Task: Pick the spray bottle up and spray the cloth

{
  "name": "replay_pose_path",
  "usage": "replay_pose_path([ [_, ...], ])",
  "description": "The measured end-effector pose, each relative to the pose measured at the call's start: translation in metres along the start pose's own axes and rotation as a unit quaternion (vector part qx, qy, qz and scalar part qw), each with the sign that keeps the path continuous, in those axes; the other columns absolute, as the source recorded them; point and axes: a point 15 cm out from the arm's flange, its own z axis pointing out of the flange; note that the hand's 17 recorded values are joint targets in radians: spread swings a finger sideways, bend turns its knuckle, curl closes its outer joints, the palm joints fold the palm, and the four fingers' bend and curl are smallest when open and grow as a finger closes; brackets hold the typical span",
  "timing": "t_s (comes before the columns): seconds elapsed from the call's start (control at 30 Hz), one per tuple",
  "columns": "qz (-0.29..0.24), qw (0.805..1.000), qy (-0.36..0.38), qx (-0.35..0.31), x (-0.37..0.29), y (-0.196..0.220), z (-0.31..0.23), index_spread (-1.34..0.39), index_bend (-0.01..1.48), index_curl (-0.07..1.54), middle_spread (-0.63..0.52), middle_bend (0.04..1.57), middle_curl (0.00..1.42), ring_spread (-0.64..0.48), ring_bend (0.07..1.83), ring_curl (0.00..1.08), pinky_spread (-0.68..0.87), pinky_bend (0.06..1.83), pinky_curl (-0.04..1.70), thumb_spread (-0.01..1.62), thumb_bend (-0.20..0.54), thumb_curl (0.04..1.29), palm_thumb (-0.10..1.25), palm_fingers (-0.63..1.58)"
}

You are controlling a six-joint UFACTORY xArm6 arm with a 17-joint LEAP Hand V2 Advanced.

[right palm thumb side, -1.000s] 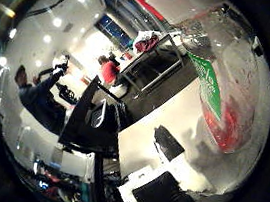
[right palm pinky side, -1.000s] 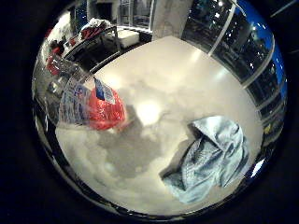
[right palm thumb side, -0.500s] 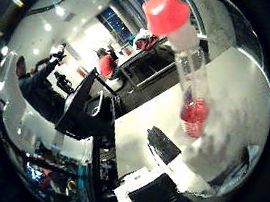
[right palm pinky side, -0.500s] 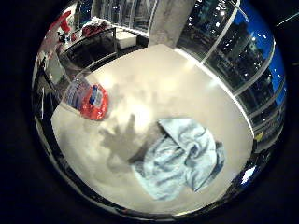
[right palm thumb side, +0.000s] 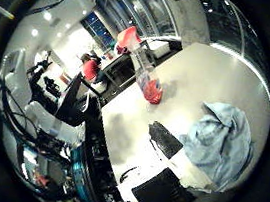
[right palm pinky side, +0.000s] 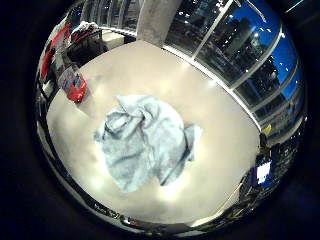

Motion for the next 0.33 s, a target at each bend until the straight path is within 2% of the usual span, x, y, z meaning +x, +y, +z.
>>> replay_pose_path([
  [0.17, 0.008, 1.0, 0.021, -0.005, 0.017, 0.026, -0.024, -0.46, 0.19, 0.33, -0.01, 0.18, 0.27, 0.1, 0.32, 0.27, 0.45, 0.43, 0.34, 1.03, -0.021, 0.41, 0.73, 0.13],
  [0.33, 0.023, 1.0, 0.006, -0.02, 0.013, 0.038, -0.045, -0.45, 0.18, 0.34, -0.01, 0.17, 0.26, 0.11, 0.29, 0.26, 0.45, 0.42, 0.33, 1.03, -0.018, 0.42, 0.77, 0.12],
])
